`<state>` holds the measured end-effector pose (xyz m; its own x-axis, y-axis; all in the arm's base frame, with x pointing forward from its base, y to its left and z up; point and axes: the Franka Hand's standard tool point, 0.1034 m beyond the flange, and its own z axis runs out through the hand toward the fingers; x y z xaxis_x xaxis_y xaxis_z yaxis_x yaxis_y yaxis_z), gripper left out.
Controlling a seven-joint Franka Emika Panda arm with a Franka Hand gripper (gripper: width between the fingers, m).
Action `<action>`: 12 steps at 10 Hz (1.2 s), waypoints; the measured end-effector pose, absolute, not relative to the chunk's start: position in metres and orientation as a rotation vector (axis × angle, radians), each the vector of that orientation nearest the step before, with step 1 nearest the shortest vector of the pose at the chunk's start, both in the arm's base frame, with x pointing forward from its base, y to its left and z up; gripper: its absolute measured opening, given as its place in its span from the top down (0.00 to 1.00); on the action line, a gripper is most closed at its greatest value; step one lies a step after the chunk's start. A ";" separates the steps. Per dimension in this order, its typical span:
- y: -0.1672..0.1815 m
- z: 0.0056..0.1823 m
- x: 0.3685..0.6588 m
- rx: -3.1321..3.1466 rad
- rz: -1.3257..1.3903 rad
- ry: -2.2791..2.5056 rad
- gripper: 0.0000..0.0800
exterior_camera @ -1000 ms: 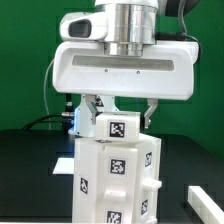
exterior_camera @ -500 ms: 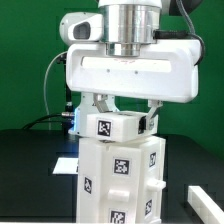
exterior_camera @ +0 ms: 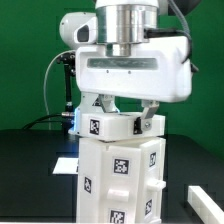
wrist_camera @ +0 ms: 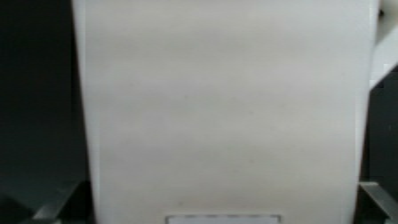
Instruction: Assemble cabinet
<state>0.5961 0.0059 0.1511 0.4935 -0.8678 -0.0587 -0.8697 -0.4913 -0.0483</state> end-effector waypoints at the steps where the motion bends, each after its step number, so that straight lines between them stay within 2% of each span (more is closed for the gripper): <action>1: 0.007 0.151 0.597 -2.558 0.041 1.677 0.31; 7: 0.011 0.151 0.600 -2.198 0.078 2.073 0.31; 8: 0.012 0.150 0.599 -2.200 0.080 2.071 0.24; 9: 0.012 0.151 0.600 -2.209 0.079 2.059 0.24; 10: 0.014 0.160 0.601 -2.225 0.073 2.026 0.20; 12: 0.017 0.177 0.601 -2.260 0.049 1.951 0.19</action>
Offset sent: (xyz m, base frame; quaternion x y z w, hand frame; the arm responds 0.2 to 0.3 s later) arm -0.0022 -0.0081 -0.0082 0.0021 -0.0074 0.2491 0.9684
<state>0.6012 0.0168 0.1775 0.1506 -0.9805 -0.1260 -0.9856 -0.1390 -0.0958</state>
